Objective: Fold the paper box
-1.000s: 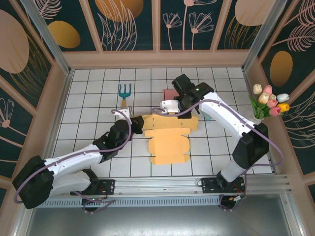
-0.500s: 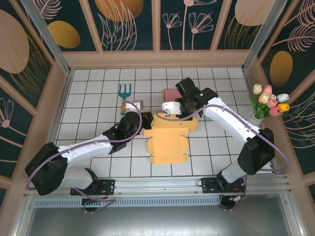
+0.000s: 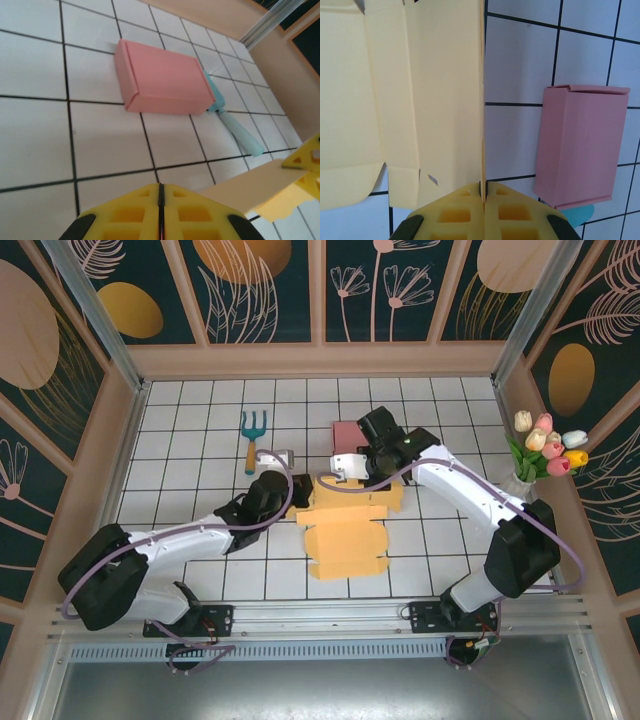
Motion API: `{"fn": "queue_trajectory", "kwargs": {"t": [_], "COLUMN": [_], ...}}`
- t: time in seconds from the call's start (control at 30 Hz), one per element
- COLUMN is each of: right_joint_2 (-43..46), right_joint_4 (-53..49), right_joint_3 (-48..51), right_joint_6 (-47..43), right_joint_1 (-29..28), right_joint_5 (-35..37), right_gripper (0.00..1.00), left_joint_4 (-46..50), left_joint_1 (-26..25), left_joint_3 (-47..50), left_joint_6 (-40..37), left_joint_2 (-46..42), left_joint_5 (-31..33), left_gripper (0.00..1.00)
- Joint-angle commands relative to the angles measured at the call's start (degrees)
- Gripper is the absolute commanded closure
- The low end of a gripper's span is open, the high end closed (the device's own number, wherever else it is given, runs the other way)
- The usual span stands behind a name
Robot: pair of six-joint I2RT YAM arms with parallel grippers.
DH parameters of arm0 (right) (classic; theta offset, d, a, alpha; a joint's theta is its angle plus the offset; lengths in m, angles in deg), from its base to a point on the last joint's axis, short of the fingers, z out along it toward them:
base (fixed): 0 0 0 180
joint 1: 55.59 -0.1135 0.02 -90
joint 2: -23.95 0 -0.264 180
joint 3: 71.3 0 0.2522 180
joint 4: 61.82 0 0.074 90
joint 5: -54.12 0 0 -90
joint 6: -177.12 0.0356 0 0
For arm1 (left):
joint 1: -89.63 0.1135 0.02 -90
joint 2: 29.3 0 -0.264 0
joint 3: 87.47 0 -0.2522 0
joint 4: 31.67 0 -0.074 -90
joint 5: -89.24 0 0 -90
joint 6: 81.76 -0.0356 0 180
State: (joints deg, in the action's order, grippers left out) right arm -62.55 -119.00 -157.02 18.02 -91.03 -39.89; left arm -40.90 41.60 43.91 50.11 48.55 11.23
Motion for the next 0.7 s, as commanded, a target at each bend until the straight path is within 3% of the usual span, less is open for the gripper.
{"fn": "queue_trajectory", "kwargs": {"t": [0.0, 0.2, 0.4, 0.67], "right_joint_2": [1.9, 1.6, 1.3, -1.0], "right_joint_4": [4.0, 6.1, 7.7, 8.0], "right_joint_3": [1.3, 2.7, 4.4, 4.3], "right_joint_6": [0.4, 1.3, 0.9, 0.8], "right_joint_1": [0.5, 1.3, 2.8, 3.7], "right_joint_5": [-0.2, -1.4, -1.3, -2.2], "right_gripper": [1.0, 1.0, 1.0, 1.0], "left_joint_4": [-1.3, -0.8, 0.3, 0.2], "left_joint_1": [-0.4, -0.4, -0.3, -0.3], "left_joint_3": [3.7, 6.0, 5.5, 4.1], "left_joint_6": [0.3, 1.3, 3.3, 5.3], "left_joint_2": [-1.6, 1.5, 6.3, 10.9], "left_joint_5": [-0.1, 1.7, 4.1, 3.1], "left_gripper": [0.87, 0.83, 0.62, 0.51]}}
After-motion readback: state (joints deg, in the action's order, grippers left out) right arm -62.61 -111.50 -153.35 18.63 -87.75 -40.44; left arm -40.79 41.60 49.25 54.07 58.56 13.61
